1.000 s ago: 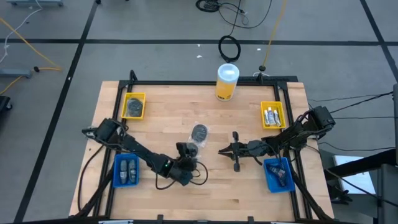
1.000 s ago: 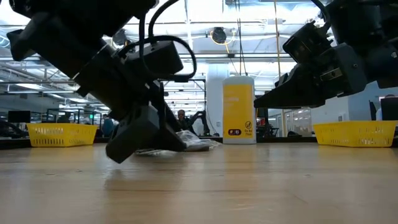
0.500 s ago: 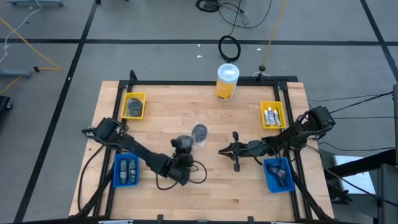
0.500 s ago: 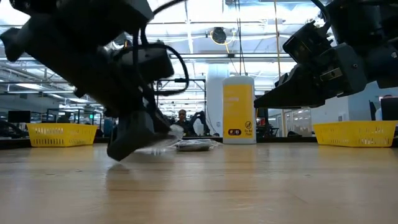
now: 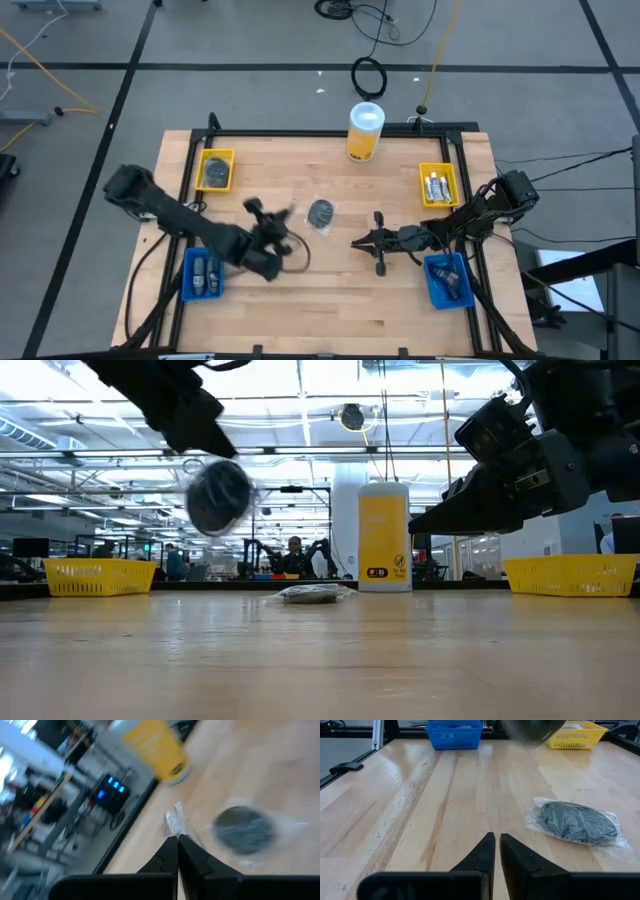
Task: Pick & Place Travel size toiletries
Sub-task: Put the black hairbrush into the left yellow bin
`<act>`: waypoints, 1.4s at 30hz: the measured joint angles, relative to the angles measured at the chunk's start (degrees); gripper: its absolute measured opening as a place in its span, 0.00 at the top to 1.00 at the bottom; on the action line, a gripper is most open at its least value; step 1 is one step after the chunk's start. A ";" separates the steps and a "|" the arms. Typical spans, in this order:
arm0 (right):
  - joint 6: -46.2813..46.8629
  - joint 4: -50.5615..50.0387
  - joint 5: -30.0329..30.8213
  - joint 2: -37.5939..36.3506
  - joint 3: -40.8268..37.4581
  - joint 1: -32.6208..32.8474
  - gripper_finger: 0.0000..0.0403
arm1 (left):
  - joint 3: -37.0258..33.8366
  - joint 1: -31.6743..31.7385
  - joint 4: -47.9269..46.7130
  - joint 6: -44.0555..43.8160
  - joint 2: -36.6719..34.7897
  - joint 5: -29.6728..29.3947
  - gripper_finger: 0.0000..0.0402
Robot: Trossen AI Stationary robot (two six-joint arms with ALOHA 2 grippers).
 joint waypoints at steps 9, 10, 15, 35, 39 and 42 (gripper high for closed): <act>0.07 0.00 0.00 0.00 0.01 0.00 0.95 | 0.02 10.89 -37.23 -21.84 -9.50 4.63 0.99; 0.07 0.01 0.00 0.00 -0.01 0.01 0.95 | 0.02 12.47 -40.77 -23.99 -9.66 4.91 1.00; 0.07 0.02 0.00 0.00 -0.02 0.01 0.95 | 0.01 20.84 -52.69 -30.68 -9.76 6.56 0.99; 0.09 -0.42 -0.02 0.00 0.01 0.01 0.95 | -6.16 44.38 -46.11 -14.79 -9.76 12.43 0.97; 0.09 -0.42 -0.02 0.00 0.01 0.01 0.95 | -6.88 46.17 -43.18 -13.56 -9.77 11.92 0.99; 0.09 -0.43 -0.02 0.00 -0.01 -0.02 0.95 | -8.18 48.05 -38.57 -10.86 -9.73 10.95 0.99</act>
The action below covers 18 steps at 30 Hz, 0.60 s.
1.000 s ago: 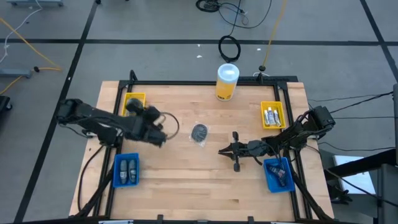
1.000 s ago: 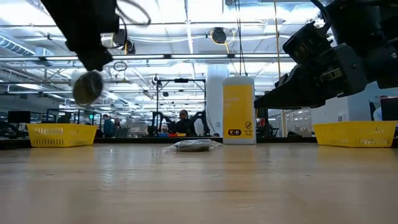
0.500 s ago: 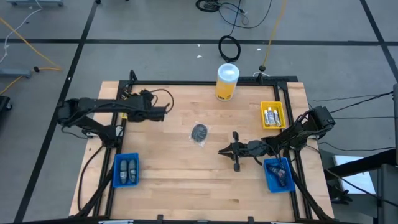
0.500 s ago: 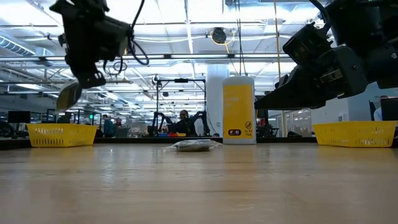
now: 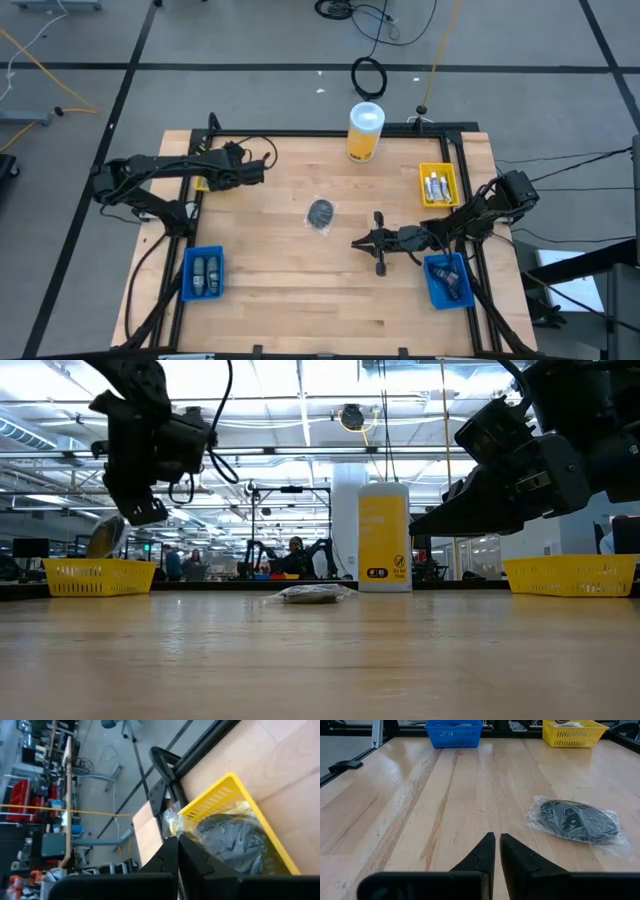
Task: Pick & Place Travel size toiletries
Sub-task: Put the black hairbrush into the left yellow bin
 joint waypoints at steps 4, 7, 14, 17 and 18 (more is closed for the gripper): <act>0.00 -0.21 0.00 0.00 0.00 0.02 0.95 | -2.09 2.75 7.41 5.69 0.00 2.59 0.96; 0.00 -0.21 0.00 0.00 0.00 0.01 0.95 | -2.72 4.05 9.63 8.39 0.00 5.30 0.95; -0.01 -0.21 0.01 0.00 0.01 0.02 0.95 | -2.75 4.24 9.89 8.34 -2.04 6.14 0.95; 0.00 -0.21 0.01 0.00 -0.01 0.02 0.95 | -2.77 3.92 11.98 8.36 -4.28 7.47 0.95; 0.00 -0.21 0.01 0.00 0.01 0.02 0.95 | -2.76 3.86 12.51 8.37 -5.31 7.84 0.95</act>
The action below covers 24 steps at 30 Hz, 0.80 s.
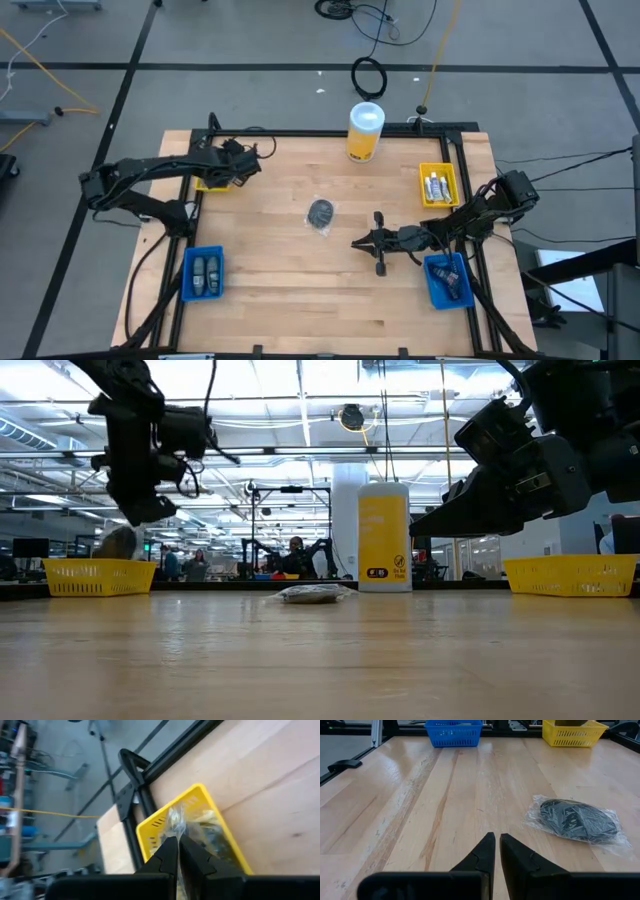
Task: Pick & Place Travel size toiletries
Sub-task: Put the black hairbrush into the left yellow bin
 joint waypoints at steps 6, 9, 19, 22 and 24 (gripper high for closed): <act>0.00 -0.14 -0.01 0.00 -0.01 0.00 0.95 | 0.01 2.27 3.27 1.48 -5.53 3.34 0.95; 0.00 -0.22 -0.01 0.00 0.00 0.00 0.95 | 0.01 5.66 3.65 1.66 -6.07 5.68 0.95; 0.00 -0.42 -0.01 0.00 -0.01 0.00 0.95 | -6.34 16.80 11.17 10.88 -6.00 13.71 0.87; 0.00 -0.38 -0.01 0.00 0.00 0.00 0.95 | -5.80 18.91 9.34 10.93 -6.04 13.75 0.78; -0.01 -0.37 0.01 0.00 -0.01 0.00 0.95 | -5.10 19.29 8.60 11.03 -6.07 14.53 0.71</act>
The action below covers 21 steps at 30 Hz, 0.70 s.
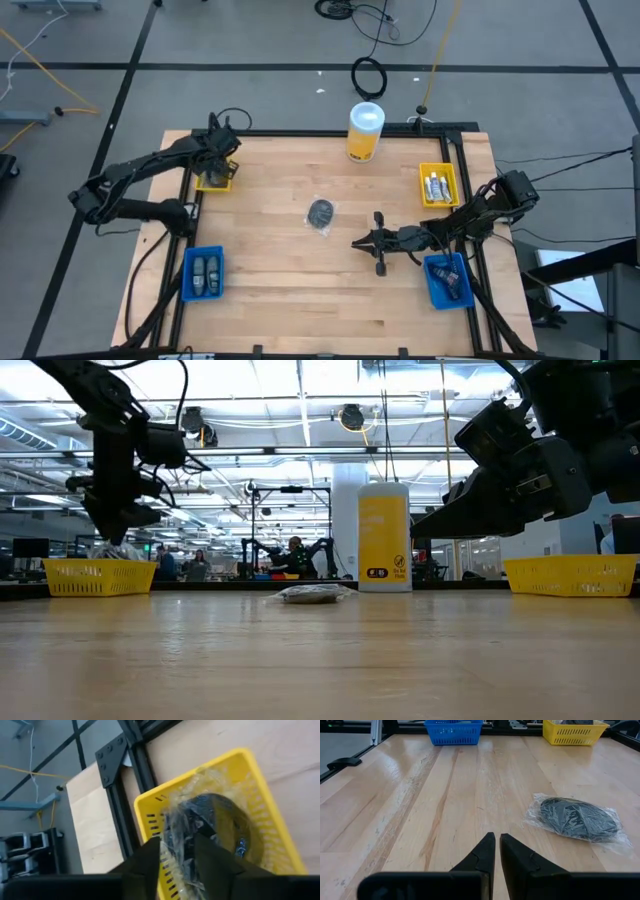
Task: Pick & Place Travel size toiletries
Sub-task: Put the black hairbrush into the left yellow bin
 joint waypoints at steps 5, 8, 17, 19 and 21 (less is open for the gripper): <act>0.00 0.02 0.00 0.00 0.00 0.00 0.95 | 1.38 -0.11 -1.87 -4.60 0.01 0.21 0.55; -0.01 0.00 0.00 0.00 0.00 0.00 0.95 | 1.88 -0.20 -4.55 -9.87 0.02 0.03 0.51; -0.17 0.02 0.00 0.00 0.00 0.00 0.95 | 6.05 -0.64 -16.30 -16.70 0.02 -3.26 0.62; -0.17 0.00 0.00 0.00 0.01 0.00 0.95 | 6.73 -1.12 -16.58 -16.73 0.00 -3.35 0.66; -0.17 0.02 0.00 0.00 0.00 0.00 0.95 | 6.73 -1.93 -14.48 -15.63 0.02 -1.43 0.69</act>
